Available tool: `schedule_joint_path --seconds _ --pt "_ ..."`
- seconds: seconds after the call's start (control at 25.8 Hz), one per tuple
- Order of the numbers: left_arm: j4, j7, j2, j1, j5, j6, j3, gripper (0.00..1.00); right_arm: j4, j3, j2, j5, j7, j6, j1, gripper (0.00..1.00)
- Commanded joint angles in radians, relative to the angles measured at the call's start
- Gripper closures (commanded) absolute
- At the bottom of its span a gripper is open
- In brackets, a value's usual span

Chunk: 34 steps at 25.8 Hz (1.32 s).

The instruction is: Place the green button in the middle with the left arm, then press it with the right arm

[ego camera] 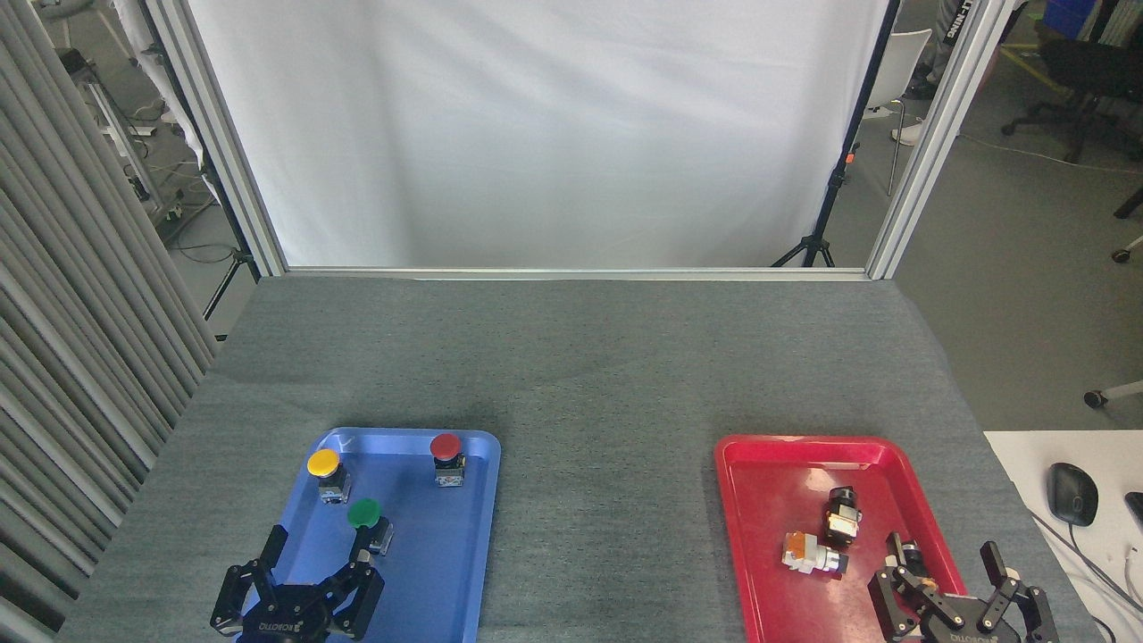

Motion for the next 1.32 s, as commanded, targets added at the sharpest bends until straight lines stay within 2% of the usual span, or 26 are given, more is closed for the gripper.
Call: schedule_joint_path --seconds 0.0,1.28 --pt "0.0 -0.001 0.001 0.0 0.002 -0.001 0.001 0.01 0.001 0.001 0.002 0.0 0.002 0.0 0.0 0.0" --pt "-0.005 0.002 -0.005 0.013 0.009 -0.014 -0.005 0.01 -0.004 0.001 0.002 0.0 0.002 0.0 0.0 0.0"
